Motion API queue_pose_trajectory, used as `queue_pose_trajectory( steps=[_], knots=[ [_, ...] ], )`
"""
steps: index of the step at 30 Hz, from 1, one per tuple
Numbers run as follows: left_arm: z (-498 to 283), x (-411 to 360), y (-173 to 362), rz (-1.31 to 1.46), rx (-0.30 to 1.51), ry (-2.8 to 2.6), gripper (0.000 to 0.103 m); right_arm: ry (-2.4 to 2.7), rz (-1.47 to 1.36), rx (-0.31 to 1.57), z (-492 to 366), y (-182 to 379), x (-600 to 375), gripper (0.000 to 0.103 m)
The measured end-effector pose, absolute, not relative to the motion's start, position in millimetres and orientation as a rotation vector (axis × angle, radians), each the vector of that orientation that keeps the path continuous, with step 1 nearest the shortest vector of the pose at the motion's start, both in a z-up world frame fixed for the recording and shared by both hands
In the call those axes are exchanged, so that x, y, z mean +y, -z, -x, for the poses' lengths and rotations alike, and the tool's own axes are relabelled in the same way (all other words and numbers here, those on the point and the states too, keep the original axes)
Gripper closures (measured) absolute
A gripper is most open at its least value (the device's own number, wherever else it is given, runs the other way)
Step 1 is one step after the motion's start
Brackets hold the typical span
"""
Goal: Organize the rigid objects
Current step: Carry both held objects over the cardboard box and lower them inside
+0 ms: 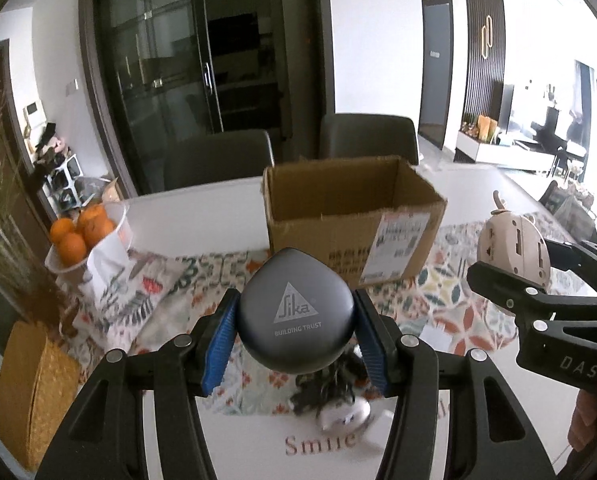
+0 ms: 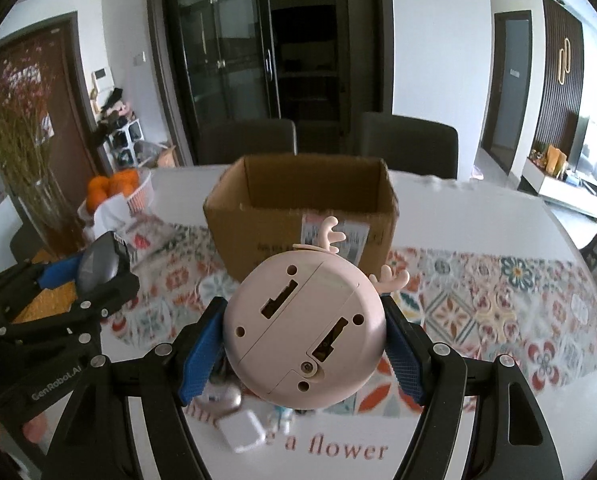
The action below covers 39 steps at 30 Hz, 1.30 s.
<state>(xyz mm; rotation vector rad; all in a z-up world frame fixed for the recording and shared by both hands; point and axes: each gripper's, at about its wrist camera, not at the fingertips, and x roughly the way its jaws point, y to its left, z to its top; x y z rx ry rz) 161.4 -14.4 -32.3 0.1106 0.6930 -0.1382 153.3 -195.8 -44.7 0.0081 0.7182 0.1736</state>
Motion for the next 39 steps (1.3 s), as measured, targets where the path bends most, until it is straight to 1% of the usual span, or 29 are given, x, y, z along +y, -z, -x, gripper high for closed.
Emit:
queue_pose_trajectory(
  steps=[10, 21, 29, 39],
  knots=[
    [-212.3, -21.6, 3.8, -0.126, 0.645, 0.158, 0.048, -0.172, -0.041, 0.656, -201.9, 15.9, -201.0, 0.029],
    [-257.0, -31.9, -4.8, -0.119, 0.661, 0.195, 0.048, -0.158, -0.049, 0.646, -244.9, 4.6, -212.9, 0.029],
    [-298.0, -42.6, 1.5, -0.154, 0.718, 0.207, 0.048, -0.157, -0.044, 0.709, -290.3, 14.2, -221.7, 0.029],
    [-346.2, -52.0, 26.9, -0.175, 0.826, 0.230, 0.048, -0.152, -0.065, 0.815, -336.7, 42.3, -230.5, 0.029]
  ],
)
